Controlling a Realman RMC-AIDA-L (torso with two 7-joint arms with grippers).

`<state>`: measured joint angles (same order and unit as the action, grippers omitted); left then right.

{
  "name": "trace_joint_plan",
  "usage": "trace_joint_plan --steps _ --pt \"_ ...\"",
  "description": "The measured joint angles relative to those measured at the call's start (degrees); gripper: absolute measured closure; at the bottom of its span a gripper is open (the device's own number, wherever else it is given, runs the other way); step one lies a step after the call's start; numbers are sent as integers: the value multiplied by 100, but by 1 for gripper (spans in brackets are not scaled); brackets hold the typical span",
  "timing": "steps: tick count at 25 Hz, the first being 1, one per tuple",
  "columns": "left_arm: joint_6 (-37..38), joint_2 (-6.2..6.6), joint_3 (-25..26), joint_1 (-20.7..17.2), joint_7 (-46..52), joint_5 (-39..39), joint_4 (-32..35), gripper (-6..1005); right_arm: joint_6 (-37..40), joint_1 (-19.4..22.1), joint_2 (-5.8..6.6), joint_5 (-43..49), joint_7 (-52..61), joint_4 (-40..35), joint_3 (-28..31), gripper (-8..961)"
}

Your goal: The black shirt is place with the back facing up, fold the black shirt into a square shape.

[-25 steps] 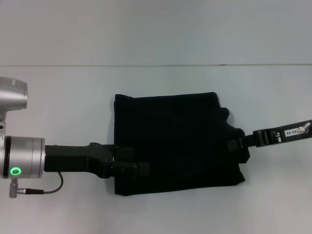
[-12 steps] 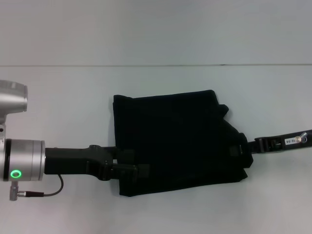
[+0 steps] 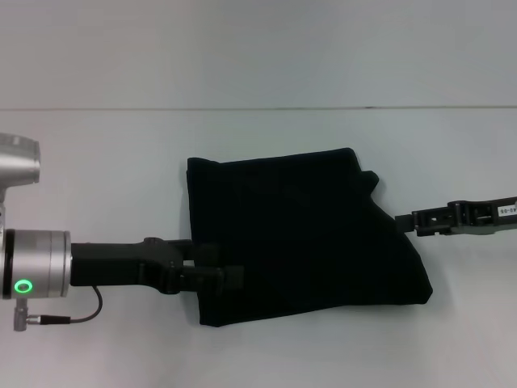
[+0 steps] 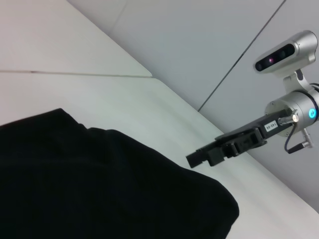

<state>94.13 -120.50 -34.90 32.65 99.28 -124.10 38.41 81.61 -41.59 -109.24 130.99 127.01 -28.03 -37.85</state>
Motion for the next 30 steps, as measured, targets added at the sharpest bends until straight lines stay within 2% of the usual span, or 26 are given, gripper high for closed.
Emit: trace_joint_plan --steps 4,7,8,17,22,30 --pt "0 8 32 21 0 0 12 114 53 28 73 16 108 -1 36 369" --pt "0 9 34 35 -20 0 13 114 11 38 84 17 185 29 30 285" --pt "0 10 35 38 -23 0 14 114 -8 34 75 16 202 40 24 285" --pt "-276 9 71 61 6 169 4 115 -640 -103 -207 16 225 124 -37 291" --pt "-1115 0 239 120 537 409 -23 116 -806 -131 -248 13 216 106 -108 293" --pt "-3034 10 55 562 2020 397 -483 117 -801 -73 -119 -21 189 89 -82 294"
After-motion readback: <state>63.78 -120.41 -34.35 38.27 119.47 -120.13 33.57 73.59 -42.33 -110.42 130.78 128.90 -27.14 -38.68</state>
